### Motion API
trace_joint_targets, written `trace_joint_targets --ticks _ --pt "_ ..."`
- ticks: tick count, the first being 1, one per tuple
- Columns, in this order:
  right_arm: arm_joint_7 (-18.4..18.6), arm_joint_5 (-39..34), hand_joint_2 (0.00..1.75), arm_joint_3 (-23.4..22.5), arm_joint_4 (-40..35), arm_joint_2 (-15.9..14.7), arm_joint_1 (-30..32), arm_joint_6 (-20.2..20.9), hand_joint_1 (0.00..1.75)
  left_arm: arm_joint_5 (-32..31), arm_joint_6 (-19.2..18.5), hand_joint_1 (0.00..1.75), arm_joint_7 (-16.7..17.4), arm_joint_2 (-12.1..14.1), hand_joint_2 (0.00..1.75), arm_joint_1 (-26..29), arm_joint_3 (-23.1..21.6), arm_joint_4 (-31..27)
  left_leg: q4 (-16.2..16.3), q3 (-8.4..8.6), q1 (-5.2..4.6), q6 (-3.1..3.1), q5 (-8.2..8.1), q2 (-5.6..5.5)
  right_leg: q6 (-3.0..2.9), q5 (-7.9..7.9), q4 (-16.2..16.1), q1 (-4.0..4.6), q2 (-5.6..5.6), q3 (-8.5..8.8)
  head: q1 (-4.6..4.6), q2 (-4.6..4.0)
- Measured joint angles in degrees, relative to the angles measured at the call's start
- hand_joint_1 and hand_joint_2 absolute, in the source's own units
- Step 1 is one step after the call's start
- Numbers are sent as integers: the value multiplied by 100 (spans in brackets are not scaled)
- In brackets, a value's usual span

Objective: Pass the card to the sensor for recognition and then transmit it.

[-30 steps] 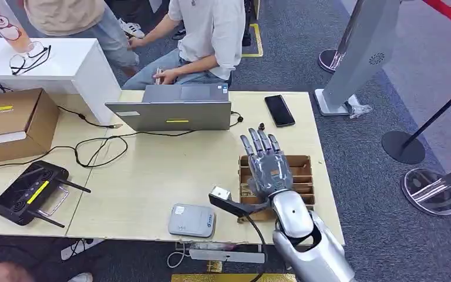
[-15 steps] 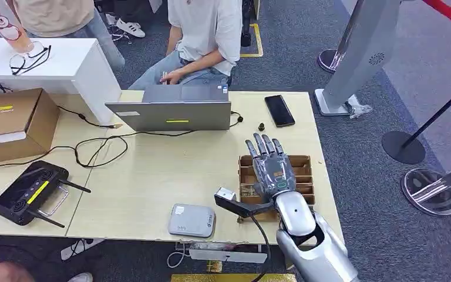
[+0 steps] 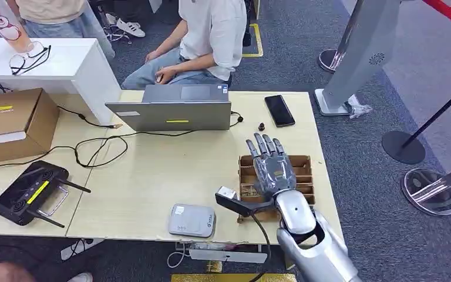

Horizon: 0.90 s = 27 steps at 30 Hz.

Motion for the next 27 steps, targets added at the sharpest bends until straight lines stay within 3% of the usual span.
trace_joint_targets --ticks 7,8,16,18,21,27 --pt "9 -7 175 -37 50 -4 -99 0 31 0 0 0 0 0 0 0 2 0 0 0 0 0 0 0 0 0 0 0 0 0 0 0" --pt "9 -7 175 -42 57 -4 -110 0 56 2 0 0 0 0 0 0 2 0 0 0 0 0 0 0 0 0 0 0 0 0 0 0" --pt "44 -9 175 -98 105 -9 -144 0 68 0 0 0 0 0 0 0 2 0 0 0 0 0 0 0 0 0 0 0 0 0 0 0" --pt "44 -7 175 -109 105 -9 -143 0 80 0 0 0 0 0 0 0 2 0 0 0 0 0 0 0 0 0 0 0 0 0 0 0" --pt "55 -7 175 -118 105 -9 -143 0 72 0 0 0 0 0 0 0 2 0 0 0 0 0 0 0 0 0 0 0 0 0 0 0" --pt "70 17 175 -122 105 -9 -143 15 82 0 0 0 0 -2 0 1 4 0 0 0 0 0 0 0 0 0 0 0 0 0 0 0"
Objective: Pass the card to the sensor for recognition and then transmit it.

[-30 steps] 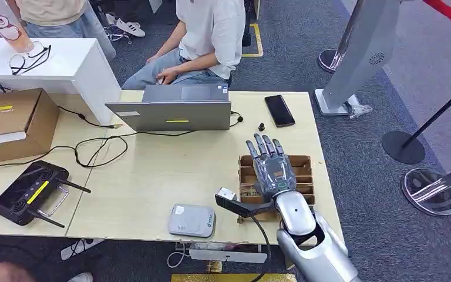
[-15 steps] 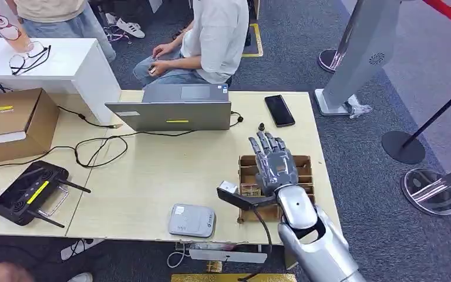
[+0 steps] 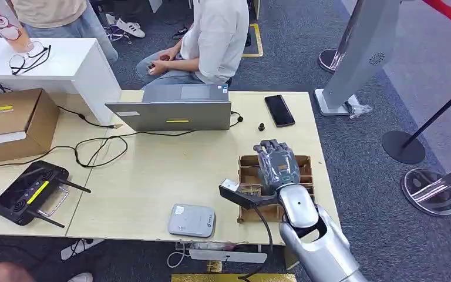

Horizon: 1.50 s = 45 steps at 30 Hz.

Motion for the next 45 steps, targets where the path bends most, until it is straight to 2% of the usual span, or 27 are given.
trace_joint_targets --ticks 7,9,11,13,19,22,23,25,26,27,29,31,45 --pt "4 2 175 -13 0 0 1 52 82 0 0 0 0 0 0 0 17 0 0 0 0 0 0 0 0 0 0 0 0 0 0 0" --pt "4 2 175 -13 0 0 0 52 75 0 0 0 0 0 0 1 28 0 0 0 0 0 0 0 0 0 0 0 0 0 0 0" --pt "4 2 175 -13 4 0 1 52 77 0 0 0 0 0 0 1 37 0 0 0 0 0 0 0 0 0 0 0 0 0 0 0" --pt "4 2 175 -15 4 -2 1 55 87 0 0 0 0 0 0 1 39 0 0 0 0 0 0 0 0 0 0 0 0 0 0 0" --pt "15 4 175 -22 7 -7 44 68 86 0 2 0 -20 0 0 3 50 0 0 0 0 0 0 0 0 0 0 0 0 0 0 0" --pt "15 4 175 -24 7 -9 77 68 103 0 2 0 -22 0 0 3 77 0 0 0 0 0 0 0 0 0 0 0 0 0 0 0" --pt "15 4 175 -26 7 -11 84 68 117 0 0 0 -22 0 0 3 83 0 0 0 0 0 0 0 0 0 0 0 0 0 0 0" --pt "15 4 175 -31 7 -15 90 68 134 0 0 0 -26 0 0 3 85 0 0 0 0 0 0 0 0 0 0 0 0 0 0 0" --pt "15 2 175 -35 7 -15 94 68 138 -2 0 0 -26 0 0 3 85 0 0 0 0 0 0 0 0 0 0 0 0 0 0 0" --pt "15 4 175 -37 7 -17 101 68 150 -9 -2 0 -26 0 0 3 85 0 0 1 0 0 0 0 0 0 0 0 0 0 0 0" --pt "15 4 175 -48 0 -17 131 74 152 -18 -4 0 -24 0 0 3 85 0 0 0 0 0 0 0 0 0 0 0 0 0 0 0" --pt "22 7 175 -59 -4 -17 144 83 171 -20 -4 0 -24 0 0 3 87 0 0 1 0 0 0 0 0 0 0 0 0 0 0 0" --pt "13 138 175 -83 -127 -20 253 4 175 -44 -15 0 -17 0 0 2 87 0 0 1 0 0 0 0 0 0 0 0 0 0 0 0"
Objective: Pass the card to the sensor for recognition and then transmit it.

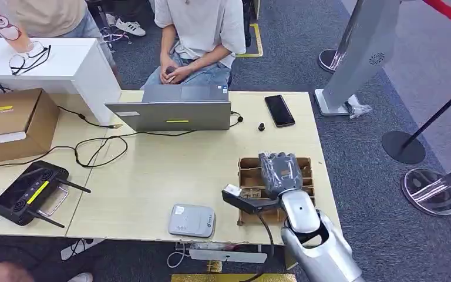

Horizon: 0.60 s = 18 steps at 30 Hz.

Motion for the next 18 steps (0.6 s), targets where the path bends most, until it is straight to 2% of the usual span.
trace_joint_targets --ticks 11,18 --pt "-275 207 175 -70 -351 2 103 -574 175 -9 -24 0 26 -2 0 -5 0 0 0 0 0 0 0 0 0 0 0 0 1 0 0 0" --pt "-459 284 175 -79 -625 2 102 -776 175 -9 -41 0 26 -20 0 -7 0 0 0 0 0 0 0 0 0 0 0 0 0 0 0 0"
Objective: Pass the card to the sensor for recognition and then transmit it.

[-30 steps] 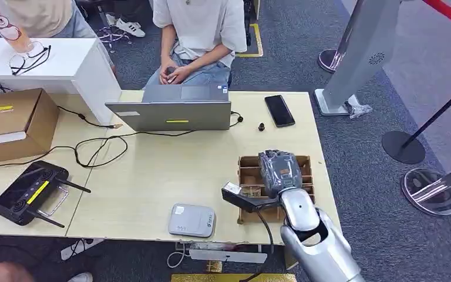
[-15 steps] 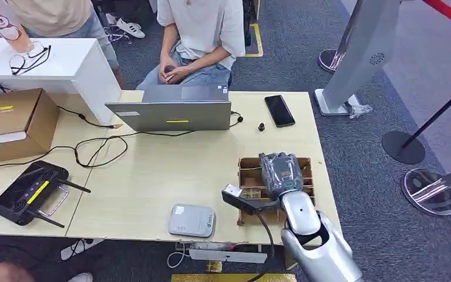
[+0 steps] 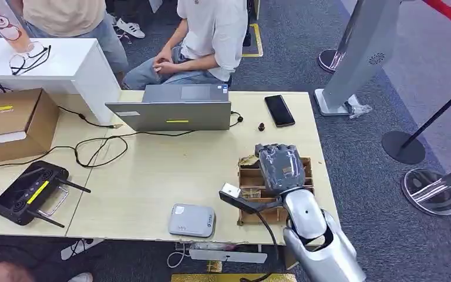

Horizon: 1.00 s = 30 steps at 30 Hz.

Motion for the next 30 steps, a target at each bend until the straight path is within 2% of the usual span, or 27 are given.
trace_joint_targets --ticks 7,14,21,30 --pt "-103 18 175 -2 -264 0 1 -183 175 0 2 0 -11 -9 0 0 4 0 0 0 0 0 0 0 0 0 0 0 0 0 0 0" --pt "-293 -57 175 -37 -486 31 24 -579 175 -2 2 0 -50 -9 0 0 4 0 0 0 0 0 0 0 0 0 0 0 0 0 0 0" --pt "-527 -391 175 -100 -507 164 18 -972 175 -44 2 0 -61 -9 0 0 4 0 0 0 0 0 0 0 0 0 0 0 0 0 0 0" --pt "-638 -553 175 -138 -488 326 -44 -1316 175 -44 26 0 -63 -9 0 0 22 0 0 -1 0 0 0 0 0 0 0 0 0 0 0 0"
